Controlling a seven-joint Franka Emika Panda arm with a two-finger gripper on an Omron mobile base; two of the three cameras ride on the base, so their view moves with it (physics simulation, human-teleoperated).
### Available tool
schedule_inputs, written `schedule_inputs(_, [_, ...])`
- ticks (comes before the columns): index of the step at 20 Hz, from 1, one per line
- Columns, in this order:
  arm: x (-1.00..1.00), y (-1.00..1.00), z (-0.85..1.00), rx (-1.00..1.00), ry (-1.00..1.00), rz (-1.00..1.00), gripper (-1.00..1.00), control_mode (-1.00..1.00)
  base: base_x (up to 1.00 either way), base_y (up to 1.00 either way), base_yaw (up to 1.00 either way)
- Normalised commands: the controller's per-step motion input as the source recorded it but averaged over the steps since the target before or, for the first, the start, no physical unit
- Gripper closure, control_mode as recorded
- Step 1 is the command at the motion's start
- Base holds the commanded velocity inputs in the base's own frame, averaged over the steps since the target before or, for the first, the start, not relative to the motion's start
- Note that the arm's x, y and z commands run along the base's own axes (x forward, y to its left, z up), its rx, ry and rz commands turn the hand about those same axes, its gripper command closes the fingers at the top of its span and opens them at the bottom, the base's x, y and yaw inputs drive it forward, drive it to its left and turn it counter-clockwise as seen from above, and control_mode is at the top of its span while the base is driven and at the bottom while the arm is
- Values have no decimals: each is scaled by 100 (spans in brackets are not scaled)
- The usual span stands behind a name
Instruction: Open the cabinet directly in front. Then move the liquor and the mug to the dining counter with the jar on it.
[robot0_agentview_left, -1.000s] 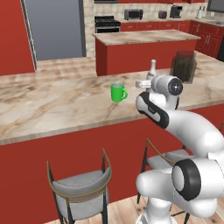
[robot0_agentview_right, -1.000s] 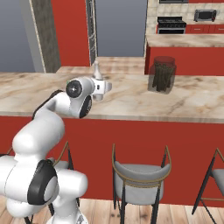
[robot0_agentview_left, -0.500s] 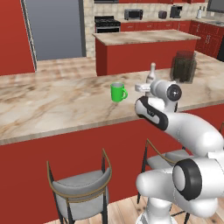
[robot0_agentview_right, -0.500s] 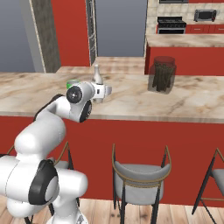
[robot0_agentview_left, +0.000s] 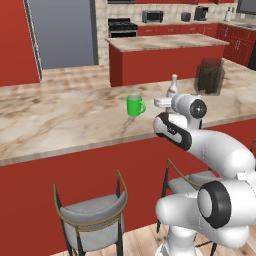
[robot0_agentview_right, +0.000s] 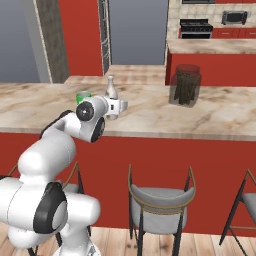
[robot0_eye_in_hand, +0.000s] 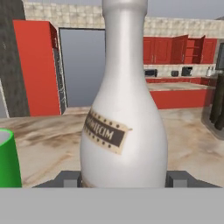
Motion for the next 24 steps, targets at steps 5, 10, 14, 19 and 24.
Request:
schedule_inputs(5, [12,0,0,0,0,0,100,-100,0,0,0])
schedule_inputs(10, [18,0,-2,0,0,0,100,-100,0,0,0])
schedule_inputs(14, [7,0,-1,0,-1,0,100,-100,0,0,0])
schedule_inputs(19, [0,0,0,0,0,0,100,-100,0,0,0])
schedule_inputs(24, [0,0,0,0,0,0,-100,-100,0,0,0])
